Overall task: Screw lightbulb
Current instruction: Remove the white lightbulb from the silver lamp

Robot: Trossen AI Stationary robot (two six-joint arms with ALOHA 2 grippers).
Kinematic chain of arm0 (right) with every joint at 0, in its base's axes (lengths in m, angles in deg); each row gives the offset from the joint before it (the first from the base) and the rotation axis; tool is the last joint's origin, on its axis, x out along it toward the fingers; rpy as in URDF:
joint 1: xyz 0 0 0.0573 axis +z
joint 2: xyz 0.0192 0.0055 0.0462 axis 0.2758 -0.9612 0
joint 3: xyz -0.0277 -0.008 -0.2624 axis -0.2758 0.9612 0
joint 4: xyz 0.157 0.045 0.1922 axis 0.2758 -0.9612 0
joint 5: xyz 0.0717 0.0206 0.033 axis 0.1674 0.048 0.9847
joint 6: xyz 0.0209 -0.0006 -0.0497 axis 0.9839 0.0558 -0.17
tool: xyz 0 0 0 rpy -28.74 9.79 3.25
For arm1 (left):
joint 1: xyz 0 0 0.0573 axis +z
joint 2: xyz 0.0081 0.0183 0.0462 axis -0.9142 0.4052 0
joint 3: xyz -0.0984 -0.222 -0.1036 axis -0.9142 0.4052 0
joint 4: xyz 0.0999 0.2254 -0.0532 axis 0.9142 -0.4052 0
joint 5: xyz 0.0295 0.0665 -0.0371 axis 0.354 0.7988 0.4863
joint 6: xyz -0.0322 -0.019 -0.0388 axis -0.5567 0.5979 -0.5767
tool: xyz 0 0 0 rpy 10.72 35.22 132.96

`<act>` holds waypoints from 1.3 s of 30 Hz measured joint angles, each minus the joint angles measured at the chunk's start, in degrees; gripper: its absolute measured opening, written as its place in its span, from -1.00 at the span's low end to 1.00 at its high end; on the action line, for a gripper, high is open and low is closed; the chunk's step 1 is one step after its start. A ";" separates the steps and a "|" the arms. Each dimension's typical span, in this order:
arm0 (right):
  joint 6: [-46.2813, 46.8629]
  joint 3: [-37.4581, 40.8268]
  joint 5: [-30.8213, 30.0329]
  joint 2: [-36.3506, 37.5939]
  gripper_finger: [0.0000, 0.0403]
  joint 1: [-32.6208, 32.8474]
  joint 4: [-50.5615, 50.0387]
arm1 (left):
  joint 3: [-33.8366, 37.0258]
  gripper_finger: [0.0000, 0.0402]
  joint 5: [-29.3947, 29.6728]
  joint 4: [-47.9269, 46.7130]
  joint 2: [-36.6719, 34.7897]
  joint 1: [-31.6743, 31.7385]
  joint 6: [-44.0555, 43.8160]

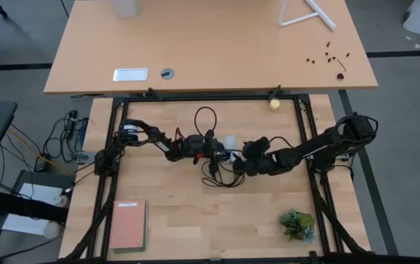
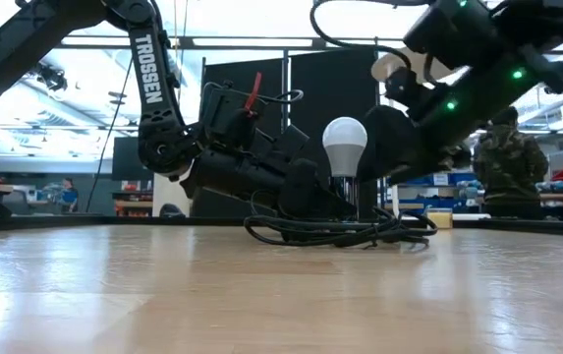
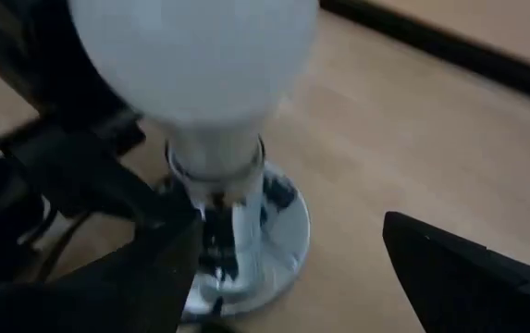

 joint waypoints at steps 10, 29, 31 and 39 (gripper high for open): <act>-12.69 0.13 0.33 -0.04 0.71 -1.73 12.40 | -0.02 -0.08 -0.42 0.04 0.02 0.07 -0.33; 4.15 0.17 -1.59 -0.10 0.71 0.12 -3.47 | -0.09 -0.08 -0.84 -0.87 0.00 0.82 -0.29; -2.40 0.13 -0.91 -0.09 0.71 0.69 3.27 | -0.05 -0.08 -0.65 -0.61 0.00 0.82 -0.32; -13.37 0.11 -0.11 -0.07 0.71 -1.87 12.85 | 0.00 -0.08 -1.03 -0.24 0.00 0.82 -1.14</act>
